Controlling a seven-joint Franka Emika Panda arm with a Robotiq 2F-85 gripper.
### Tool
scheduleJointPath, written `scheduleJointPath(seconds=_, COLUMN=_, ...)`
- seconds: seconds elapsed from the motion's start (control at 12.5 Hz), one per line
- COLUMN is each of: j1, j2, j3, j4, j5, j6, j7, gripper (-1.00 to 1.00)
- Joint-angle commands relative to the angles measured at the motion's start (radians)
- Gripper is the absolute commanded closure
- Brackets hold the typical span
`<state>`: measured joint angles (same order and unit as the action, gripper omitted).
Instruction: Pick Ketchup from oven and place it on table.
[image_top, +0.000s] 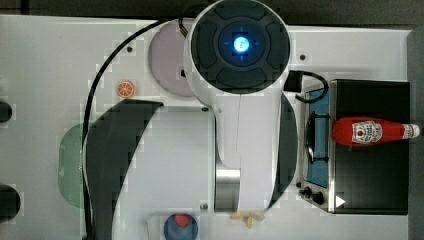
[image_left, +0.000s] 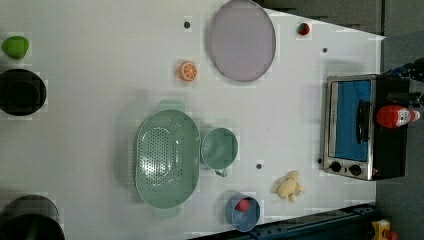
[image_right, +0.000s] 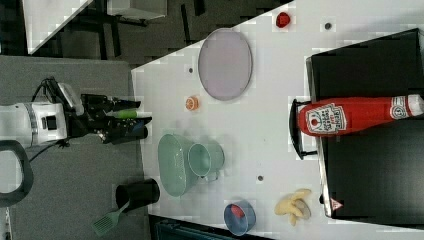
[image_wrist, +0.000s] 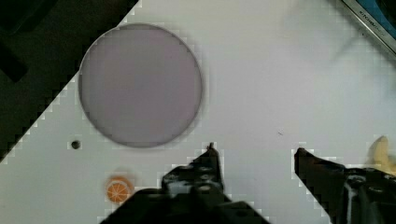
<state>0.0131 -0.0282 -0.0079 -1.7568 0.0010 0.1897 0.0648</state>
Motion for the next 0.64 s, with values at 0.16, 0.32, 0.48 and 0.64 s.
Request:
scheduleJointPath(seconds=0.16, j1=-0.017, j2=-0.323, j3=-0.054, j4=-0.187, j5=-0.009, j6=-0.16, j7=0.03, gripper=-0.82)
scheduleJointPath(seconds=0.32, j1=-0.023, j2=-0.323, j3=-0.057, j4=-0.188, j5=-0.009, j6=-0.157, j7=0.03, gripper=-1.0)
scheduleJointPath(seconds=0.48, j1=-0.041, j2=-0.316, j3=-0.076, j4=-0.188, j5=-0.011, j6=-0.145, j7=0.03, gripper=-1.0)
scheduleJointPath(seconds=0.64, j1=-0.065, j2=-0.293, j3=-0.12, j4=-0.188, j5=-0.011, j6=-0.112, j7=0.03, gripper=-1.0)
